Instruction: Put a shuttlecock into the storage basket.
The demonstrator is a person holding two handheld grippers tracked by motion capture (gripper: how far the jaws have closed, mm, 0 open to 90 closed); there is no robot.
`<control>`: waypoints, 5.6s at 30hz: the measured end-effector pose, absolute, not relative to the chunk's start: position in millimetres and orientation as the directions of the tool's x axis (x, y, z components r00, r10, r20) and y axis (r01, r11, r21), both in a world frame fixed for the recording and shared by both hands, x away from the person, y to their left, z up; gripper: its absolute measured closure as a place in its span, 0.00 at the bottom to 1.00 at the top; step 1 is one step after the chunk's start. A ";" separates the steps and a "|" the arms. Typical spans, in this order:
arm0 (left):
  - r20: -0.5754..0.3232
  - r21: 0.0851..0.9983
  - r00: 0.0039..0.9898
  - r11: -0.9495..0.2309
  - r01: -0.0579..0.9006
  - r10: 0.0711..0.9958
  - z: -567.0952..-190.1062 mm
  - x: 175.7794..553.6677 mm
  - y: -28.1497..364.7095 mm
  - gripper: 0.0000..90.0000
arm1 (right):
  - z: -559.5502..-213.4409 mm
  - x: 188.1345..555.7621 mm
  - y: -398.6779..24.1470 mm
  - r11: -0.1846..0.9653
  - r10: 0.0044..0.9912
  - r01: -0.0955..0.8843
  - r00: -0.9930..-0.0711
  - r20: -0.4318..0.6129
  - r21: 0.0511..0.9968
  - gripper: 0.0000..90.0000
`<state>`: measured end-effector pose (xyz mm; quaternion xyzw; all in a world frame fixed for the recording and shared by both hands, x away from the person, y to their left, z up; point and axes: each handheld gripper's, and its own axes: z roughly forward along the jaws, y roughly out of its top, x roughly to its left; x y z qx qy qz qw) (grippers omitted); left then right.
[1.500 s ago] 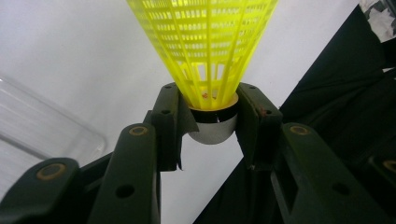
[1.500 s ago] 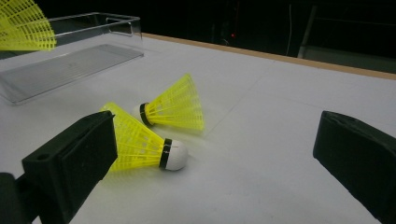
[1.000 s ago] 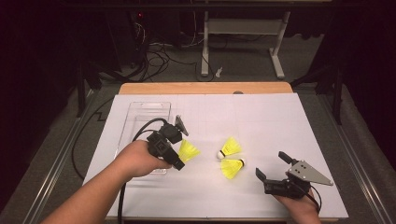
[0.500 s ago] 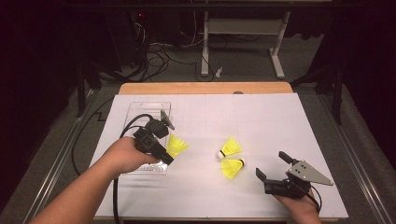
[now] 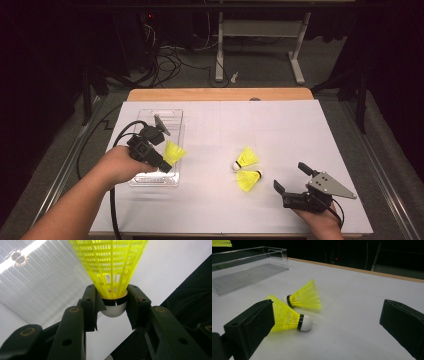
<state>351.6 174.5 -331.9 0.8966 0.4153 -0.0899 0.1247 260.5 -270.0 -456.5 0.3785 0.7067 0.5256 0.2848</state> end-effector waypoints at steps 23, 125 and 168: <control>-0.251 0.116 0.538 -0.527 0.842 0.805 -341.9 356.5 227.3 0.71 | -457.5 260.9 -268.8 0.166 0.833 0.240 -0.553 -0.006 0.957 0.01; -0.116 0.037 0.350 -0.348 0.937 0.929 -393.3 452.5 235.9 0.71 | -459.6 262.1 -268.0 0.171 0.821 0.246 -0.570 0.000 0.954 0.01; -0.130 0.041 0.385 -0.383 0.923 0.914 -403.7 454.7 226.0 0.49 | -459.5 261.2 -268.2 0.169 0.819 0.245 -0.574 0.002 0.955 0.01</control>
